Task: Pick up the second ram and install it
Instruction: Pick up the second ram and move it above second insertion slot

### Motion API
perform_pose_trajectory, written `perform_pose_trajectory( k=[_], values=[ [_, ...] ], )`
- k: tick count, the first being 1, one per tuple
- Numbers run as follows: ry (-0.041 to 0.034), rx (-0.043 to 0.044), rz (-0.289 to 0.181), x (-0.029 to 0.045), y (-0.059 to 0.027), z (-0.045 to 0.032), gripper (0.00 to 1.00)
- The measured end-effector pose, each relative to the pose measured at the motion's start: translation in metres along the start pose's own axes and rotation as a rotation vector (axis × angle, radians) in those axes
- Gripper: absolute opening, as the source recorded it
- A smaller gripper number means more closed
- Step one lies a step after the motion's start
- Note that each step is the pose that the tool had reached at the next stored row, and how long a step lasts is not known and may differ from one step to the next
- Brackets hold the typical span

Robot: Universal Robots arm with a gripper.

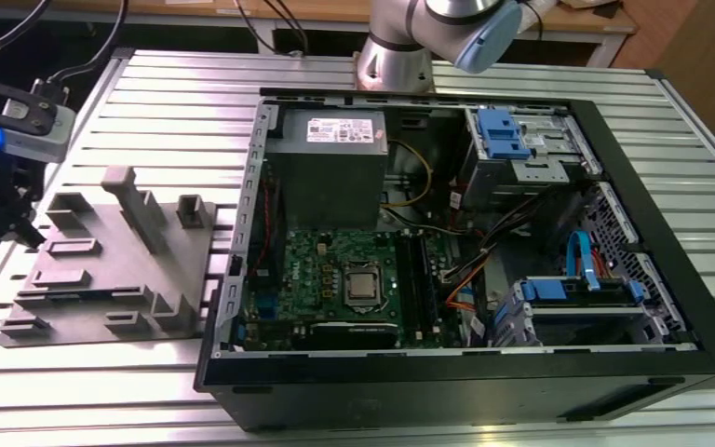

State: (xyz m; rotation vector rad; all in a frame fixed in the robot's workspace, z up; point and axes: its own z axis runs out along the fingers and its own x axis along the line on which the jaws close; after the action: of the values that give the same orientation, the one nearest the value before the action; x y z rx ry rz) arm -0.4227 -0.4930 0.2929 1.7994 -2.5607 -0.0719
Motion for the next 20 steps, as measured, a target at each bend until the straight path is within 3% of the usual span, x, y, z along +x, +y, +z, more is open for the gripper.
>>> perform_pose_trajectory(
  k=[20],
  values=[
    [0.016,-0.0063,-0.36,0.0001,-0.0003,0.0075,0.07]
  ],
)
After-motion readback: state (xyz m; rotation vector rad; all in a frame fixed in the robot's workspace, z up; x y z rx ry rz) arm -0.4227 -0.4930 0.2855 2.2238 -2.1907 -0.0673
